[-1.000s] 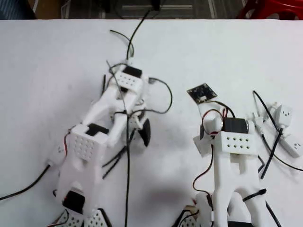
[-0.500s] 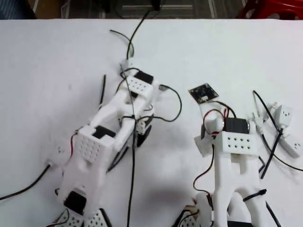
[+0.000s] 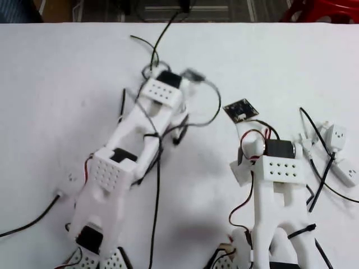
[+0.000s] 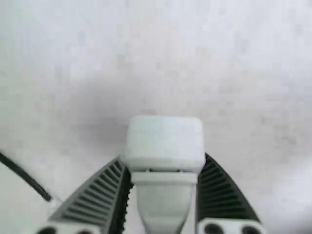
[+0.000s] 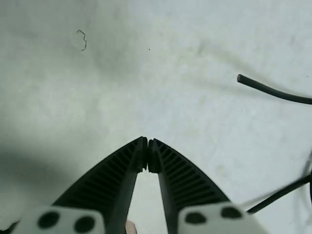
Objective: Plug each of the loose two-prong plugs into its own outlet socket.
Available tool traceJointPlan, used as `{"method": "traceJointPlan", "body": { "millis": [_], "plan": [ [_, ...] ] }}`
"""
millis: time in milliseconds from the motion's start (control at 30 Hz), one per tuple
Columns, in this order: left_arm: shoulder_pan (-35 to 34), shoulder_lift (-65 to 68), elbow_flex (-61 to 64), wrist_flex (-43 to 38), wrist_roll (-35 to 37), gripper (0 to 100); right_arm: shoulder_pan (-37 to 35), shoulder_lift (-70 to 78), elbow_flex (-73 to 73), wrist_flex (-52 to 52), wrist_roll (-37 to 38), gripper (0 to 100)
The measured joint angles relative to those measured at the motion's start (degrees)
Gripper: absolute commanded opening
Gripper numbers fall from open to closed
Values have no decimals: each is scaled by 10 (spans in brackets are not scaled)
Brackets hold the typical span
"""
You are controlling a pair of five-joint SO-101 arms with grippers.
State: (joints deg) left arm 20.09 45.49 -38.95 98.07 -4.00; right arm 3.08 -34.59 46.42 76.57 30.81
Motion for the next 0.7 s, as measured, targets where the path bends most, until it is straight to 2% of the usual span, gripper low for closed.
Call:
{"method": "traceJointPlan", "body": {
  "millis": [133, 233, 400, 500, 600, 700],
  "plan": [
    [-13, 0, -145, -16, 0, 83, 9, 0, 0, 0, 1, 19],
    [-31, 0, -227, -57, 0, 83, 25, 0, 0, 0, 1, 19],
    [-69, 28, -244, -204, -2, 34, 62, 0, 0, 0, 1, 19],
    [-84, 72, -244, -284, -26, 24, 80, 0, 0, 0, 1, 19],
    [-87, 112, -244, -324, -44, 27, 87, 0, 0, 0, 1, 19],
    [-84, 141, -260, -330, -51, 29, 84, 0, 14, 0, 1, 19]
  ]
}}
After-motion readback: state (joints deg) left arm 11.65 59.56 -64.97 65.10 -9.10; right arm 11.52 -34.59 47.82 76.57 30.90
